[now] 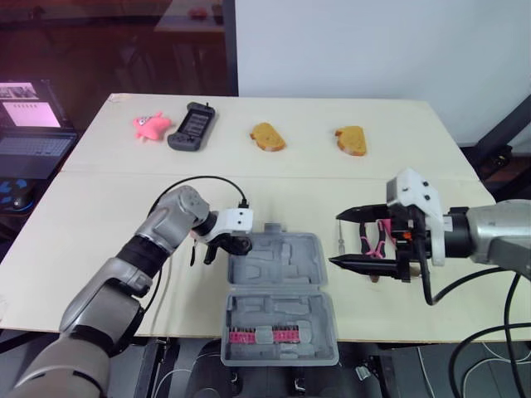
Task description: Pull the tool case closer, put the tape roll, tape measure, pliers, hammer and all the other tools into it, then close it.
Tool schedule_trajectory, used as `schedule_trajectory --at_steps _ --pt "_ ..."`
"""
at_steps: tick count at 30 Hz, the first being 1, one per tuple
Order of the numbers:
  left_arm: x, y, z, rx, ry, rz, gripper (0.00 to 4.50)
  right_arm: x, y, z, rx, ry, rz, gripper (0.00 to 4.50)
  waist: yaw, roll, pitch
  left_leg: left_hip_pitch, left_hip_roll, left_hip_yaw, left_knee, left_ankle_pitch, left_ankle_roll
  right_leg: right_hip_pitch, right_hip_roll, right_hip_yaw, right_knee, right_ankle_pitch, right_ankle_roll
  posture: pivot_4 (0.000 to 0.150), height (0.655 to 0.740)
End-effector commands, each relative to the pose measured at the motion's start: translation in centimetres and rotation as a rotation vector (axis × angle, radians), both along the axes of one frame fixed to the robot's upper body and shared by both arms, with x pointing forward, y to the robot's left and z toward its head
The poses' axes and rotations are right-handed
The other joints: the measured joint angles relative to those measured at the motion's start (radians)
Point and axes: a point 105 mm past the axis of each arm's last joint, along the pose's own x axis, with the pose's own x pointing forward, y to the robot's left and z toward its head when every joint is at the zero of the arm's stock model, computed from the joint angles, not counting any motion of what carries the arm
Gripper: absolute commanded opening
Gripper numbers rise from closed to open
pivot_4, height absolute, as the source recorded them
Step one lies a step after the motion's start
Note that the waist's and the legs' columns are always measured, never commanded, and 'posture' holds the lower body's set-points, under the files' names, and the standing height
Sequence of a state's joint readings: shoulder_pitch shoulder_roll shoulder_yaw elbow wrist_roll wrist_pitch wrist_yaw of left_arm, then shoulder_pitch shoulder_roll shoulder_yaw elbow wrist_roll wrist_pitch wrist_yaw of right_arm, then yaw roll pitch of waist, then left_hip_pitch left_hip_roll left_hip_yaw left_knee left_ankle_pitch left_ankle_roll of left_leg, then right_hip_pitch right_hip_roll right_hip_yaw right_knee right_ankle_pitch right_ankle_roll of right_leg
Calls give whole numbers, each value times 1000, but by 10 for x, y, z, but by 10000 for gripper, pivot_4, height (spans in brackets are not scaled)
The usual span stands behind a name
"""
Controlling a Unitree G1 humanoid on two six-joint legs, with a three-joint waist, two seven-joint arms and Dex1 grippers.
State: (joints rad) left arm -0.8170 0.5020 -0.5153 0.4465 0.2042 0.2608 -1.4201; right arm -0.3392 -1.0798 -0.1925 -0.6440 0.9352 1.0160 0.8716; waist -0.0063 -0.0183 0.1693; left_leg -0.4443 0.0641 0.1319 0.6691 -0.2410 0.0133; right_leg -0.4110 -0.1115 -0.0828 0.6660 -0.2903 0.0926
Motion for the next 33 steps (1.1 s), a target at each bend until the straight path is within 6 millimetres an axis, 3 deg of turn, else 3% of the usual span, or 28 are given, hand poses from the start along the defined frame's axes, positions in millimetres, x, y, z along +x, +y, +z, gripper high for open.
schedule_trajectory --at_steps 1,4,7,11,13,15,18,20,24,33 --pt "4 -6 20 -36 -47 -16 15905 -2 -2 10 -8 -59 8 45000 0 0 0 0 0 0 0 0 0 0 0 0 0 0 0 1500 7188" --pt "6 -11 35 -71 -75 -27 31092 -2 -2 10 -10 -56 10 45000 1 0 0 0 0 0 0 0 0 0 0 0 0 0 0 1500 7188" --pt "7 -16 62 -163 -77 -12 31092 -1 -2 10 -11 -58 18 45000 1 0 0 0 0 0 0 0 0 0 0 0 0 0 0 1500 7188" --pt "3 -13 82 -335 -78 14 31092 0 -1 10 -7 -65 24 45000 -2 0 0 0 0 0 0 0 0 0 0 0 0 0 0 1500 7188" --pt "1 -9 81 -402 -81 27 31092 0 -1 10 -7 -66 26 45000 -6 1 0 0 0 0 0 1 -3 0 0 0 0 0 0 1500 7188" --pt "9 0 66 -423 -127 110 31092 0 -1 11 -7 -68 28 45000 -5 1 0 1 0 0 0 2 -4 1 1 0 0 0 0 1500 7188" --pt "14 5 53 -539 -251 136 22331 1 -1 12 -11 -72 29 45000 -3 1 0 2 0 0 0 2 -3 2 0 0 0 0 0 1500 7188" --pt "11 10 40 -521 -225 154 12748 1 -2 12 -13 -72 30 45000 1 0 0 1 1 0 0 1 -2 1 -1 0 0 0 0 1500 7188" --pt "0 16 29 -551 -31 163 12748 1 -2 13 -17 -70 32 45000 14 0 0 1 0 0 0 0 0 2 -1 0 0 0 0 1500 7188" --pt "4 11 3 -489 -124 120 12748 1 -1 15 -19 -75 33 45000 18 0 0 1 0 0 1 0 0 2 -1 0 0 0 0 1500 7188"
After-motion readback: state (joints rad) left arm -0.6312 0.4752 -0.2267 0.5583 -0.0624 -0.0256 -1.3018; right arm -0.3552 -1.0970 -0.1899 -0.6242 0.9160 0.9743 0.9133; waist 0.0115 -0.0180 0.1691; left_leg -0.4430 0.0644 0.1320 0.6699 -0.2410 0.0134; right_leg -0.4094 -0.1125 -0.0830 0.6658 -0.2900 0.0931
